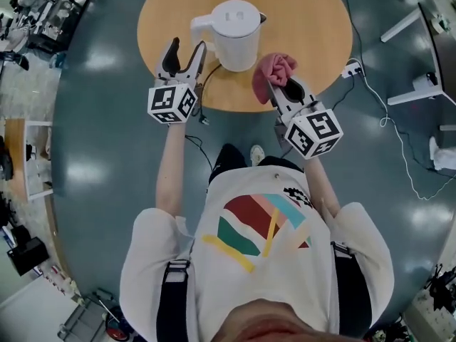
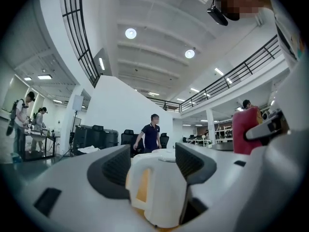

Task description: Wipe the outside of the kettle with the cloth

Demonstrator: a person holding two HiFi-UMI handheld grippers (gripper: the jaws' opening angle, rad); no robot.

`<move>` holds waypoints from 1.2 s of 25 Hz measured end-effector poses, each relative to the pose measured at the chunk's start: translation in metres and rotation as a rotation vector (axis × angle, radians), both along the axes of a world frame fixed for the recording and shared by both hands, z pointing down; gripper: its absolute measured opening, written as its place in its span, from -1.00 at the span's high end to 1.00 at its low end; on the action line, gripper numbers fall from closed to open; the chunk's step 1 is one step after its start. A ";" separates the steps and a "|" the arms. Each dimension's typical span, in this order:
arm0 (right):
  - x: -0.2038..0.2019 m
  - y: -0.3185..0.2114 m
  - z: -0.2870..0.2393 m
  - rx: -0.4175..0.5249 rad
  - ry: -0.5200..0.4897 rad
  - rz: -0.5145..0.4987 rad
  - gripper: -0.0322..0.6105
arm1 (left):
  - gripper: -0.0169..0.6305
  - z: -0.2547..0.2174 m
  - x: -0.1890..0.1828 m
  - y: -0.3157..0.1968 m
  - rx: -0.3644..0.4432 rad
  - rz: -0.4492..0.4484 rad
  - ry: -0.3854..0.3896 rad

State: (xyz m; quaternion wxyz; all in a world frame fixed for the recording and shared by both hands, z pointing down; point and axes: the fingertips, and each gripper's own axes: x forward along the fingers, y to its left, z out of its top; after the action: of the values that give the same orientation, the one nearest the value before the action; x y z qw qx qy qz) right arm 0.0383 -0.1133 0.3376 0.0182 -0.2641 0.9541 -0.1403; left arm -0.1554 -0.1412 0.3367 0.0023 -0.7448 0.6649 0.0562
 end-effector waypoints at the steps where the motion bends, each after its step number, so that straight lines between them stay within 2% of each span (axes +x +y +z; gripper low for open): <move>1: 0.001 -0.002 -0.002 0.002 -0.005 -0.006 0.76 | -0.03 -0.002 0.000 -0.001 -0.006 -0.005 -0.018; 5: -0.012 -0.002 -0.006 0.016 -0.016 -0.001 0.76 | -0.03 0.002 -0.026 -0.010 -0.045 -0.020 -0.117; 9: -0.019 -0.012 -0.001 0.017 -0.003 0.021 0.75 | -0.03 0.024 -0.035 -0.039 -0.100 0.000 -0.169; 12: -0.032 -0.028 0.004 0.019 0.021 0.048 0.76 | -0.03 0.044 -0.031 -0.068 -0.150 0.078 -0.222; 16: -0.073 -0.032 0.008 0.023 0.042 0.084 0.75 | -0.02 0.063 -0.026 -0.083 -0.187 0.234 -0.279; 18: -0.097 -0.031 0.012 0.032 0.066 0.085 0.75 | -0.01 0.064 -0.024 -0.085 -0.174 0.290 -0.273; 19: -0.110 -0.030 0.014 0.036 0.079 0.083 0.75 | 0.07 0.064 -0.025 -0.084 -0.167 0.303 -0.256; 20: -0.122 -0.031 0.017 0.039 0.091 0.082 0.75 | 0.27 0.063 -0.029 -0.084 -0.162 0.306 -0.241; 25: -0.164 -0.046 0.036 0.019 0.154 0.081 0.76 | 0.31 0.062 -0.033 -0.085 -0.145 0.314 -0.243; 30: -0.184 -0.062 0.049 0.010 0.217 0.120 0.76 | 0.31 0.060 -0.032 -0.084 -0.144 0.308 -0.232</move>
State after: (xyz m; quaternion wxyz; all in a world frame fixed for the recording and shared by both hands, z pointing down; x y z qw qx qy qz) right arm -0.1455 -0.1757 0.3862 -0.0753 -0.3345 0.9335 -0.1046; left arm -0.1872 -0.2252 0.3972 0.0170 -0.8374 0.5408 -0.0782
